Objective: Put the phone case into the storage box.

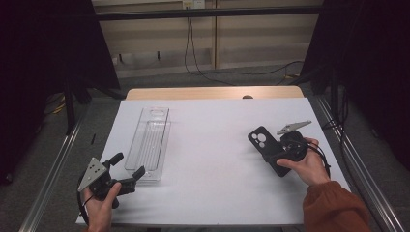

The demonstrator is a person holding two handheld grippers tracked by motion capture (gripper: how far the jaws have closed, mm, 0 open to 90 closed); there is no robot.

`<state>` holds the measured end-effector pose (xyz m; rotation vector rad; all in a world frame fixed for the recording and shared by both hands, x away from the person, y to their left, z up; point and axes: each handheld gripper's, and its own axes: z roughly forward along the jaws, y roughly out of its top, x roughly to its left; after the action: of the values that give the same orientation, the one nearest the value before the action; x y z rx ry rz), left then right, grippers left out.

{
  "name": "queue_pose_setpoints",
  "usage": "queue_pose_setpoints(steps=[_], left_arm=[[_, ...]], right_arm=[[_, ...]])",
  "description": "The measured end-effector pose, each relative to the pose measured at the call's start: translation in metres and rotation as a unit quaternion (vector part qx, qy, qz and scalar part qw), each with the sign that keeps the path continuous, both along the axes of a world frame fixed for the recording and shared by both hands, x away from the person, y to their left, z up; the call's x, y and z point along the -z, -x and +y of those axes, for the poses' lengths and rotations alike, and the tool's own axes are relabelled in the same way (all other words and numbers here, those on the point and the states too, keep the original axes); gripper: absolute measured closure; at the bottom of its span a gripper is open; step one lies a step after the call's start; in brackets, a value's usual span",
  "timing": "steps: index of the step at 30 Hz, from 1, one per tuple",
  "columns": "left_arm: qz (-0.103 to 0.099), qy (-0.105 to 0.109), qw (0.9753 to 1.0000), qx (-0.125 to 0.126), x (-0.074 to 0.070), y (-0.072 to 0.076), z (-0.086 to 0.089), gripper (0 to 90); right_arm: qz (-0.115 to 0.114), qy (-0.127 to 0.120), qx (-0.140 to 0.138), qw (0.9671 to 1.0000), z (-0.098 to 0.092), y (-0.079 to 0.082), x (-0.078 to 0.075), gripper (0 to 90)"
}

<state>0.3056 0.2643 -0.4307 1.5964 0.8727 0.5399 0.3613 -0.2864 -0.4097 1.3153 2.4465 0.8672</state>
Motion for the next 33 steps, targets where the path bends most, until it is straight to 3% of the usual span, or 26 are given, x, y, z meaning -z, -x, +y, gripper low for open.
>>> queue_pose_setpoints(steps=[7,14,23,33], left_arm=[[0.0,-0.003,1.0,0.002,0.0,0.0,0.0,2.2],[0.001,-0.004,1.0,0.004,0.0,0.0,-0.001,2.2],[0.006,-0.004,0.9997,0.022,-0.002,0.0,-0.006,2.2],[0.005,-0.006,0.9989,0.047,-0.006,-0.001,-0.011,2.1]], right_arm=[[-0.046,-0.02,0.002,0.9987,-0.004,0.008,-0.007,15.0],[-0.07,-0.051,0.008,0.9962,-0.005,0.016,-0.001,14.9],[-0.121,-0.088,-0.007,0.9887,-0.004,0.026,0.004,14.8],[-0.14,-0.117,-0.038,0.9826,0.001,0.034,0.006,14.8]])
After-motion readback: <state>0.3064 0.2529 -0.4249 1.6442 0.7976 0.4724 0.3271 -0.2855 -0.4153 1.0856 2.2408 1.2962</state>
